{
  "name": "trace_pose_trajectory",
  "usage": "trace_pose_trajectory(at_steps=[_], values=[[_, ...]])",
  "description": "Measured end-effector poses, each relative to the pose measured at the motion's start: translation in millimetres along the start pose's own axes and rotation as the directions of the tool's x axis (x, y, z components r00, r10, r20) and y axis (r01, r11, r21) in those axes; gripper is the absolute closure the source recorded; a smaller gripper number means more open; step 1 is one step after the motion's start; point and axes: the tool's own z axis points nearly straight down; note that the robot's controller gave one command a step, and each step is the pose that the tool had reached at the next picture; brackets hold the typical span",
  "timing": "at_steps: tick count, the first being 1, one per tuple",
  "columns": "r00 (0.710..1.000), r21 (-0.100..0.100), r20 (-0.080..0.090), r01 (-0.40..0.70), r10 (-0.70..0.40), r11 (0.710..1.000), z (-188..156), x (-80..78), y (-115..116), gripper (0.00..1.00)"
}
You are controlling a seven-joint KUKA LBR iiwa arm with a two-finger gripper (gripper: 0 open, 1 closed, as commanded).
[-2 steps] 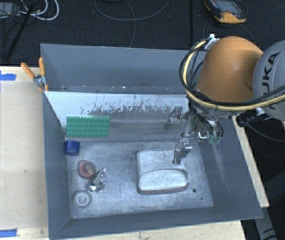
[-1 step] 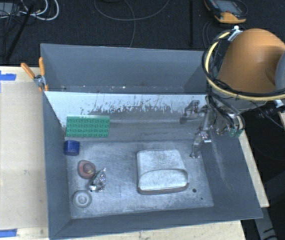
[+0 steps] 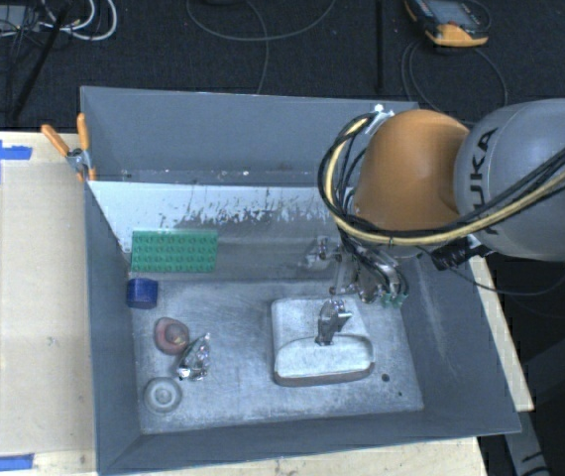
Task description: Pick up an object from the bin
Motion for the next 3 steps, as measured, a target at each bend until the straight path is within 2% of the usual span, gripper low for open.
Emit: trace_pose_trajectory(at_steps=[1,2,3], values=[[0.999,0.003,0.005,0.048,-0.048,0.999,35.1,-17.6,17.4,0.0],[0.985,0.003,0.004,0.17,-0.17,0.985,23.1,37.2,75.8,0.0],[0.887,0.007,0.008,0.461,-0.461,0.887,98.9,-0.3,160.9,0.0]])
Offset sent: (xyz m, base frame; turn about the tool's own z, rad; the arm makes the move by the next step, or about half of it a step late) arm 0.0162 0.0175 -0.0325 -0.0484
